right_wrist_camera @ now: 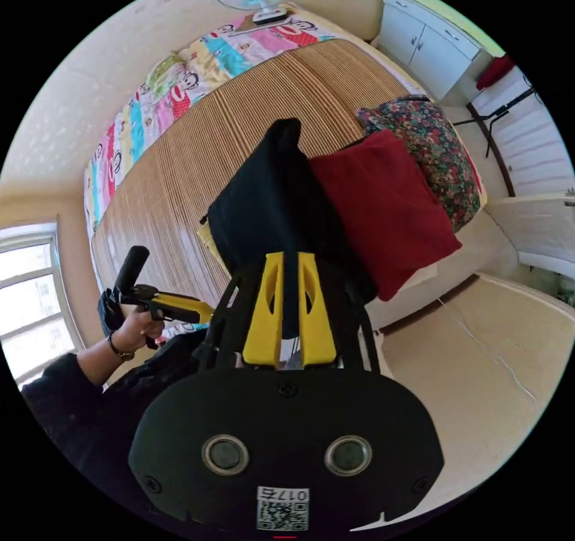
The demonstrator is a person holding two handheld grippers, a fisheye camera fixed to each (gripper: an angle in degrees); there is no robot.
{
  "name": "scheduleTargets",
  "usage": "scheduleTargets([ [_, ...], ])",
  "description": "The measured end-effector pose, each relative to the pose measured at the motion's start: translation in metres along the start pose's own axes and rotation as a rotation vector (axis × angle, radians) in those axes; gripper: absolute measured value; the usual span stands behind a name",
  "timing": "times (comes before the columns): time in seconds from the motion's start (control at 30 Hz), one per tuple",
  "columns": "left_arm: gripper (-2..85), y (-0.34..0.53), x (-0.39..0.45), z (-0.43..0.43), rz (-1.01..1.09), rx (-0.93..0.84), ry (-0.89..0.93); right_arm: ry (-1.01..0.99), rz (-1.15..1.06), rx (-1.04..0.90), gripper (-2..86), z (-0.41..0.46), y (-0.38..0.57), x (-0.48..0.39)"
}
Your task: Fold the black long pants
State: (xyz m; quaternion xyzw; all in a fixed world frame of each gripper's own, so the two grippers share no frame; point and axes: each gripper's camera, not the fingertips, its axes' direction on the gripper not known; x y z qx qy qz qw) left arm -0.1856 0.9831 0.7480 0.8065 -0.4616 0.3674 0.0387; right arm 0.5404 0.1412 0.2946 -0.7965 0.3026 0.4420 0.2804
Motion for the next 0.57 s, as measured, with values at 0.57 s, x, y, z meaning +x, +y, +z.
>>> scheduleTargets([
  [0.57, -0.7, 0.403, -0.186, -0.041, -1.127, 0.725, 0.459, 0.273, 0.129, 0.077, 0.5, 0.144, -0.044, -0.025],
])
